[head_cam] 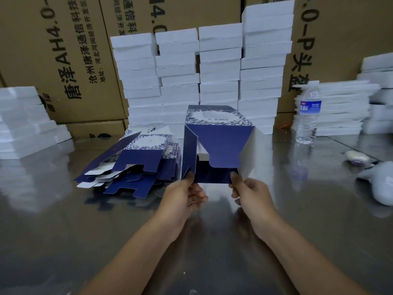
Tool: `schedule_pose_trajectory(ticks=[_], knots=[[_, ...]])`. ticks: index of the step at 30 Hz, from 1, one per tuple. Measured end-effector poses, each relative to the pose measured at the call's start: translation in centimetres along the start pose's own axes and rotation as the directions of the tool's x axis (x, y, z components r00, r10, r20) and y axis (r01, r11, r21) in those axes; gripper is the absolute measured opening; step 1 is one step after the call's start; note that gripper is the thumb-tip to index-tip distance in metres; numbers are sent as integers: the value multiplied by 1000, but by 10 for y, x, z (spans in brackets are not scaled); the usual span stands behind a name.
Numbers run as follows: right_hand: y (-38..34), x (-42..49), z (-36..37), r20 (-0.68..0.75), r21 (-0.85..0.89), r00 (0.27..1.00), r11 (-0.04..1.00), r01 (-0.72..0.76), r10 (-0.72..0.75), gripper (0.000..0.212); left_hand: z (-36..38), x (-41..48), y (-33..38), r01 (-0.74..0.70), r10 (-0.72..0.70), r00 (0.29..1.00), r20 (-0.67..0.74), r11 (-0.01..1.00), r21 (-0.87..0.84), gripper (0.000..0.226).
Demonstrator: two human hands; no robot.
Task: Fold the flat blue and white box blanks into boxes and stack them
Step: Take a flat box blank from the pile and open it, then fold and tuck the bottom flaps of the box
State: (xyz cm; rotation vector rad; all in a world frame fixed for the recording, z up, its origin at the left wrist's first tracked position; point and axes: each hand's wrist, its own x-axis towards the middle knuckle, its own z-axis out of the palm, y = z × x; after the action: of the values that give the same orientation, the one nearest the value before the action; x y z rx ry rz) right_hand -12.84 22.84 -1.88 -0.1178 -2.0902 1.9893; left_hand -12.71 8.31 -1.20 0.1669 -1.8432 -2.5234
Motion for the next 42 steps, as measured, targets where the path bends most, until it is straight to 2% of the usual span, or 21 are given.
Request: schedule_pose_trajectory(ticks=[6, 10, 16, 19, 24, 27, 30, 32, 36, 42], knots=[[-1, -3, 11, 83, 127, 996, 991, -52, 42, 47, -5, -3, -6, -87, 89, 995, 33, 995, -44, 33], [0, -5, 8, 113, 57, 994, 998, -19, 12, 44, -9, -5, -5, -63, 62, 997, 47, 998, 20, 34], [1, -9, 7, 135, 83, 991, 996, -35, 24, 47, -15, -10, -7, -100, 91, 986, 138, 993, 57, 29], [1, -13, 9, 167, 130, 986, 991, -37, 15, 51, -17, -12, -8, -112, 107, 984, 139, 993, 23, 24], [0, -20, 10, 190, 1, 982, 1000, -6, 5, 43, -16, -15, -8, -134, 124, 982, 140, 989, 59, 25], [-5, -22, 11, 163, 92, 986, 995, -29, 14, 38, -16, -14, -6, -141, 121, 982, 148, 981, 133, 29], [-8, -26, 14, 173, 127, 985, 991, -35, 13, 39, -15, -14, -7, -154, 137, 967, 217, 986, 65, 33], [-8, -28, 15, 184, 115, 982, 992, -51, 29, 42, -14, -17, -8, -166, 144, 953, 266, 984, 60, 27], [-7, -30, 18, 242, 125, 967, 986, -112, 79, 45, -12, -13, -11, -136, 142, 955, 259, 990, -41, 25], [-5, -29, 18, 326, 147, 943, 981, -124, 70, 43, -14, -12, -10, -108, 104, 948, 302, 994, -3, 31]])
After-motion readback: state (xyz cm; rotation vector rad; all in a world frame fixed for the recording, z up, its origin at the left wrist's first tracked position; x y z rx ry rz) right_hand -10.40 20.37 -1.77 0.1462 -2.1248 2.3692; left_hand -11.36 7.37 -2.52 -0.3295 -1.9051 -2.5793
